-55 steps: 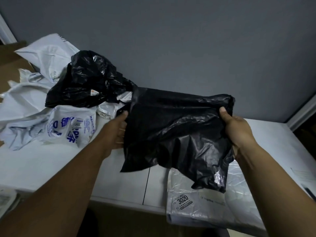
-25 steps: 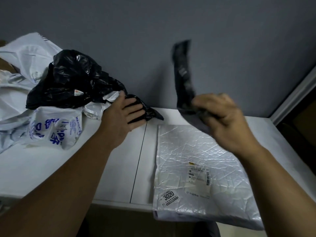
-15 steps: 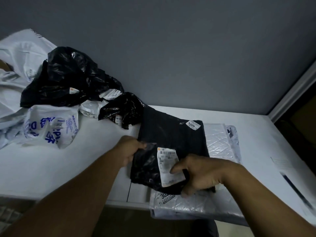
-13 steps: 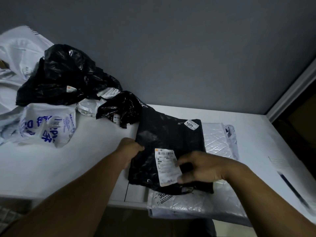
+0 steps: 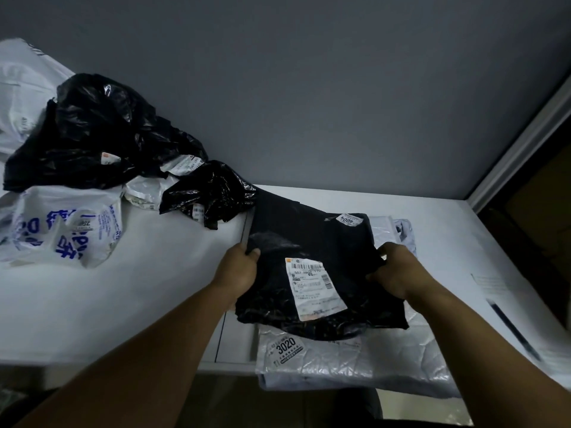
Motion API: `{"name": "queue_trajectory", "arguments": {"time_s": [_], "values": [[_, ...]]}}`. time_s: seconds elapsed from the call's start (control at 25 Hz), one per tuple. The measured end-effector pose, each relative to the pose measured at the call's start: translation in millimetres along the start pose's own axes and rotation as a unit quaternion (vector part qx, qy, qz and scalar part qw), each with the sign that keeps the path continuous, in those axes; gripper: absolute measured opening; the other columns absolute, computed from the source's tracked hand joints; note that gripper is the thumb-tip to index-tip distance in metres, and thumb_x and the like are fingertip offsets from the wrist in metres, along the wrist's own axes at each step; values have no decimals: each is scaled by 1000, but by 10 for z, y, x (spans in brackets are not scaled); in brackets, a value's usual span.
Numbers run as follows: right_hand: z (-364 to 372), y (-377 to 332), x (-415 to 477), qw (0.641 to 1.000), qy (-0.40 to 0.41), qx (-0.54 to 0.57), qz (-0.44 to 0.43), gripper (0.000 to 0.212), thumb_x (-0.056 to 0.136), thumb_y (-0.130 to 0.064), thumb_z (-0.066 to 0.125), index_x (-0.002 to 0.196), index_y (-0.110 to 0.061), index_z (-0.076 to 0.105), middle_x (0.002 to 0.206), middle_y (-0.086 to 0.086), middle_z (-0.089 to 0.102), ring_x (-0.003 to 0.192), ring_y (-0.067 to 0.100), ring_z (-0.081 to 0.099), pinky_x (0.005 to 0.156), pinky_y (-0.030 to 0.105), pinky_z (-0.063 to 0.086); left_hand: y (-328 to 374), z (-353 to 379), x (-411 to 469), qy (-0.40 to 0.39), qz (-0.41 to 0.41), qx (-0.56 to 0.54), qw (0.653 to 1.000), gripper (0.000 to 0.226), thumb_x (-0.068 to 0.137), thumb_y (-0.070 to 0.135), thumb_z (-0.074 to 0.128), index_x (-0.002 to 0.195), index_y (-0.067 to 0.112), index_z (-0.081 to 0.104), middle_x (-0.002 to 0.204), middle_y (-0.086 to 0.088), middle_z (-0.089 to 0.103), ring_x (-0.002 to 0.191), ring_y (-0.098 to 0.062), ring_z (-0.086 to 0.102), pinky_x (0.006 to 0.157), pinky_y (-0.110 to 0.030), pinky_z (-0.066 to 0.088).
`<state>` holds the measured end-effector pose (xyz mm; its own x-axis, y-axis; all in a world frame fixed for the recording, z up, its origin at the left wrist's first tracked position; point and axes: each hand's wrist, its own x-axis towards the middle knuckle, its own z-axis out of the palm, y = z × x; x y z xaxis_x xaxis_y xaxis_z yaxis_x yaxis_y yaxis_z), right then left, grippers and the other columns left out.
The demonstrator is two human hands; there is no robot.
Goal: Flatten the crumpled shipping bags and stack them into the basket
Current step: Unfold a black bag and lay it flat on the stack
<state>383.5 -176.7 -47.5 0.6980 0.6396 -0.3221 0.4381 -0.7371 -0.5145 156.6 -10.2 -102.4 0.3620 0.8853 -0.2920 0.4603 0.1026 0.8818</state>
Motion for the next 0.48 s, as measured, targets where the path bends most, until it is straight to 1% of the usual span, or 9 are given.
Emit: {"name": "queue_trajectory", "arguments": {"time_s": [0.08,0.12,0.2,0.24,0.32,0.4,0.48], "values": [[-115,76,-54,999,-12,-37,9,49,80,-8,77,124,-4,55,103,13,61,95,32,64,82,39,55,-26,83,-2,-29,-13,39,999,27,101,28,48,105,6,62,100,-11,67,95,-29,64,91,-40,53],[-146,108,-90,998,-21,-52,16,51,79,-10,79,124,-5,55,101,12,61,94,32,64,78,36,54,-44,118,-17,-49,-32,64,996,25,100,26,49,99,5,63,97,-12,66,92,-29,64,87,-38,53],[-131,175,-138,996,-46,-73,35,51,79,-13,80,123,-6,53,100,12,60,93,32,65,74,37,55,-93,162,-47,-77,-56,116,989,20,96,17,49,85,4,61,88,-13,64,84,-28,64,77,-34,52],[-117,193,-161,994,-58,-88,39,48,81,-14,78,121,-7,52,101,11,59,93,31,65,73,37,55,-107,178,-55,-80,-55,142,985,18,95,15,49,86,5,60,88,-12,64,83,-28,64,75,-34,52],[-114,228,-176,991,-64,-114,38,38,85,-14,73,115,-9,53,105,11,60,92,28,62,66,30,51,-108,199,-70,-76,-29,191,978,16,97,20,50,103,7,55,98,-11,63,90,-27,63,78,-35,51],[-163,246,-181,988,-66,-132,35,33,84,-15,75,111,-8,56,106,10,61,89,24,59,64,27,45,-76,221,-89,-66,16,224,972,25,98,25,52,117,10,47,106,-11,62,97,-29,62,82,-36,52],[-226,234,-197,989,-65,-132,35,32,85,-15,76,110,-4,60,100,10,61,82,23,61,59,26,47,-58,236,-82,-62,56,235,968,34,98,26,52,129,14,45,113,-12,65,101,-31,63,89,-39,53]]}}
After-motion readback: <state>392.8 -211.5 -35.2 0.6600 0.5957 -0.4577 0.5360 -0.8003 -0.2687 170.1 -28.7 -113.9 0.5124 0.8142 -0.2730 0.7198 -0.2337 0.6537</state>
